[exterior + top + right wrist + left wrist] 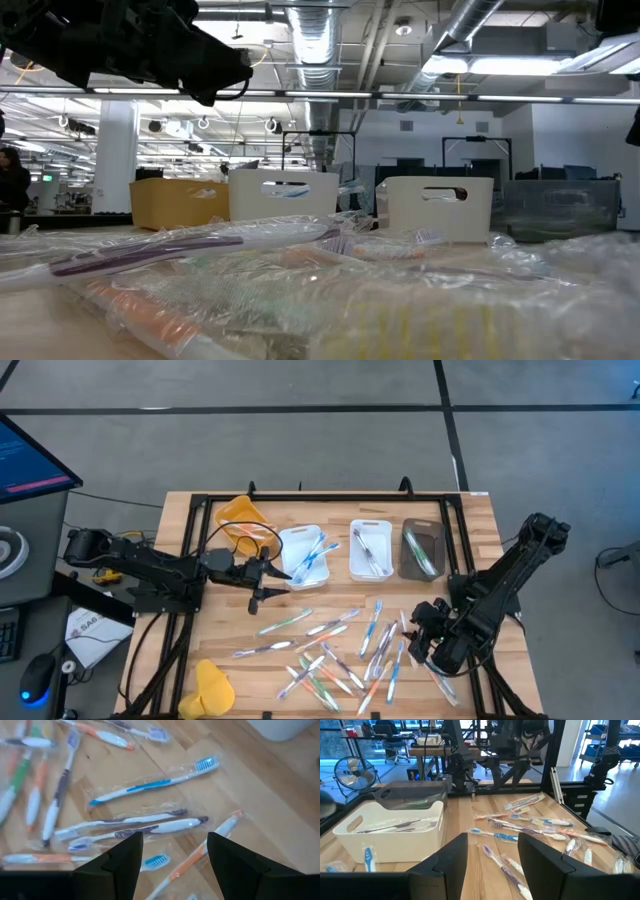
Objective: Pick & Place Toothbrushes
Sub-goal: Put the orange toothbrush into the orange bin
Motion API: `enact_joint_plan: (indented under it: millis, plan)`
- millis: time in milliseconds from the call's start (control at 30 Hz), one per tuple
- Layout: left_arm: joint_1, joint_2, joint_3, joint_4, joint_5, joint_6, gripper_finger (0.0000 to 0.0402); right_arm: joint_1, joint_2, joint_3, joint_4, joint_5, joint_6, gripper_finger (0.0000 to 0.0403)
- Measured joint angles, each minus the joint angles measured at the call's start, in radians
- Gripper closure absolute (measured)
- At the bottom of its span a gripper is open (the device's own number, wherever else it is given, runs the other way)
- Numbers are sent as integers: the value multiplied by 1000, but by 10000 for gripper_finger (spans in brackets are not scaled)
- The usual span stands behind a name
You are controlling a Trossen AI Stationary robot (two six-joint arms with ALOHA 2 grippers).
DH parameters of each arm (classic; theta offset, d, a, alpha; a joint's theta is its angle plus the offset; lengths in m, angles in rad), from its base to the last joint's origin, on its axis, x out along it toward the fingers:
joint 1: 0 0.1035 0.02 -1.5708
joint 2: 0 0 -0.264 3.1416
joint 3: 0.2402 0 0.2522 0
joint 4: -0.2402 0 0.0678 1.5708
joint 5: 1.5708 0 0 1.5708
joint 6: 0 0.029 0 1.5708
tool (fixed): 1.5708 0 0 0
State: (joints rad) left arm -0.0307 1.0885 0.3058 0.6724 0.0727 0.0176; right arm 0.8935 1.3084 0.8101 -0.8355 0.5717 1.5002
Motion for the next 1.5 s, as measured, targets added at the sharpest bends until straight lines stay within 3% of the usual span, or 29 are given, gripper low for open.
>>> enact_joint_plan:
  millis: [300, 567, 933, 1500]
  plan:
    - [0, 0, 0, 0, 0, 0, 233, -28, 150, 0, -20, -116, 46, 187]
    - [0, 0, 0, 0, 0, 1, 233, -86, 172, 0, -35, -239, 59, 187]
    - [0, 0, 0, 0, 0, 3, 233, -98, 173, 0, -16, -238, 105, 187]
    - [0, 0, 0, 1, -1, 3, 233, -113, 304, 0, 8, -265, 106, 187]
